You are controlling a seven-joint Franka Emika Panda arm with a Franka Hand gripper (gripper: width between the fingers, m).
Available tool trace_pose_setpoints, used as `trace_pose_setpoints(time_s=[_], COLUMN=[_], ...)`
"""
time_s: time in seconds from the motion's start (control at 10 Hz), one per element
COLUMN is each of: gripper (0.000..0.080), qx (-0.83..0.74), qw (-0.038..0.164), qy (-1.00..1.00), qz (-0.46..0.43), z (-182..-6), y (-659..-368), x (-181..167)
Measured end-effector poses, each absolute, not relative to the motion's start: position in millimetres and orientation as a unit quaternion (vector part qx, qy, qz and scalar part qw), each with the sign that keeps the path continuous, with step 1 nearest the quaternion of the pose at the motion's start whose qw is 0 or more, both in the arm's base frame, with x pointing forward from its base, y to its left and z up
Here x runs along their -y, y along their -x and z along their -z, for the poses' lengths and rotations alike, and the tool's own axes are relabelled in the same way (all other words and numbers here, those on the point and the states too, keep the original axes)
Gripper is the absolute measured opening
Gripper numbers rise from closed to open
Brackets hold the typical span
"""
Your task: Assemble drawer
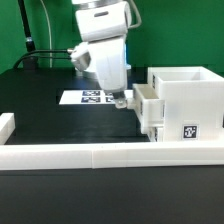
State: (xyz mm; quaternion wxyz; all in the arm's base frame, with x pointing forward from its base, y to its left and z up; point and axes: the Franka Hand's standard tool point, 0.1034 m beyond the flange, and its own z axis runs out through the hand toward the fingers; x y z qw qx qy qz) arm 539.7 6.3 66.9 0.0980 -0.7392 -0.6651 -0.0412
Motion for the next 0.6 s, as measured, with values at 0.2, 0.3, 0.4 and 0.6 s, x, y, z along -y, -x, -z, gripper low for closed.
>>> trace_pose_setpoints(time_s=[0.2, 0.3, 0.4, 0.6], gripper=[0.0649, 0.0649, 0.0649, 0.0649], qx=[0.658, 0.654, 0.651, 0.644], qw=[0.102, 0.105, 0.104, 0.103], qy=[0.745, 0.748, 0.751, 0.757], qz=[0.04, 0.038, 0.038, 0.037], z=[-66.0, -64.7, -65.1, -69.8], y=[-539, -538, -539, -537], x=[-20, -24, -23, -13])
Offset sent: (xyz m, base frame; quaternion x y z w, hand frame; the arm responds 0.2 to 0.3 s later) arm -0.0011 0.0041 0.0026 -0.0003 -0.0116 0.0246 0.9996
